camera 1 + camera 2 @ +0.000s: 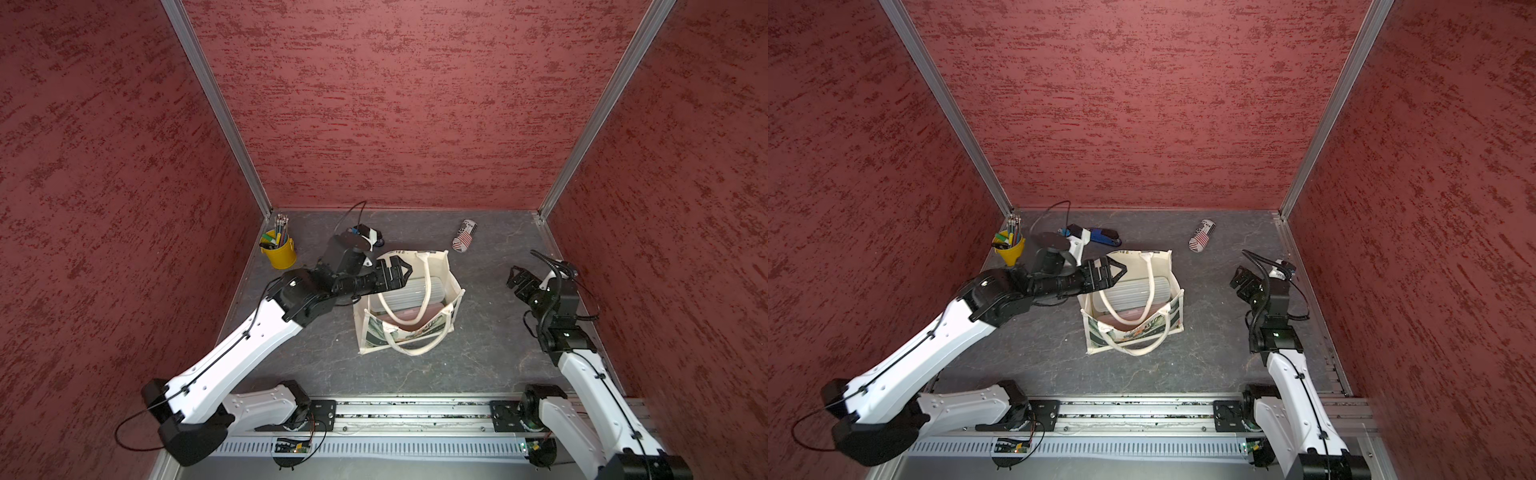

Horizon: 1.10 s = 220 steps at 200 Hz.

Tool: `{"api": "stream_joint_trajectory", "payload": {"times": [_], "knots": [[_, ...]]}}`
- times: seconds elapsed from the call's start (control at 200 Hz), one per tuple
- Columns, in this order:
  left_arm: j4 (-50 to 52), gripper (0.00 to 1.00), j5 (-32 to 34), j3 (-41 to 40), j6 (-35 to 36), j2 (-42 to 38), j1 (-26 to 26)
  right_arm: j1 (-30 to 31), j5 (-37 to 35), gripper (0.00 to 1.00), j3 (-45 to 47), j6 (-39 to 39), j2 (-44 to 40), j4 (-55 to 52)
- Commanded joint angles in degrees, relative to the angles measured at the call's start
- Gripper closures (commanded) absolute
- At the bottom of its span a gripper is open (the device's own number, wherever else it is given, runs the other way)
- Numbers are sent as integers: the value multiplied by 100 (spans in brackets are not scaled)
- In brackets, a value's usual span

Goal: Take out the pencil case from the canvas bag
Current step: Adjust the canvas bag at the center of the board.

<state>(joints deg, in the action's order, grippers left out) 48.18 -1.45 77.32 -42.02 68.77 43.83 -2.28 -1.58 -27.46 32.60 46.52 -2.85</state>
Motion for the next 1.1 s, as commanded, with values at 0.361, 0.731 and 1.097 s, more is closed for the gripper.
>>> {"api": "stream_joint_trajectory", "payload": {"times": [0.361, 0.731, 1.097], "knots": [[1174, 1, 1300, -87, -80, 119, -2, 26, -13, 1, -29, 37, -161, 36], [377, 10, 750, -196, 221, 932, -129, 26, -17, 1, -39, -41, -101, 101], [-367, 100, -2, -134, -62, 1046, -275, 26, -86, 1, -101, -138, -157, 23]]}}
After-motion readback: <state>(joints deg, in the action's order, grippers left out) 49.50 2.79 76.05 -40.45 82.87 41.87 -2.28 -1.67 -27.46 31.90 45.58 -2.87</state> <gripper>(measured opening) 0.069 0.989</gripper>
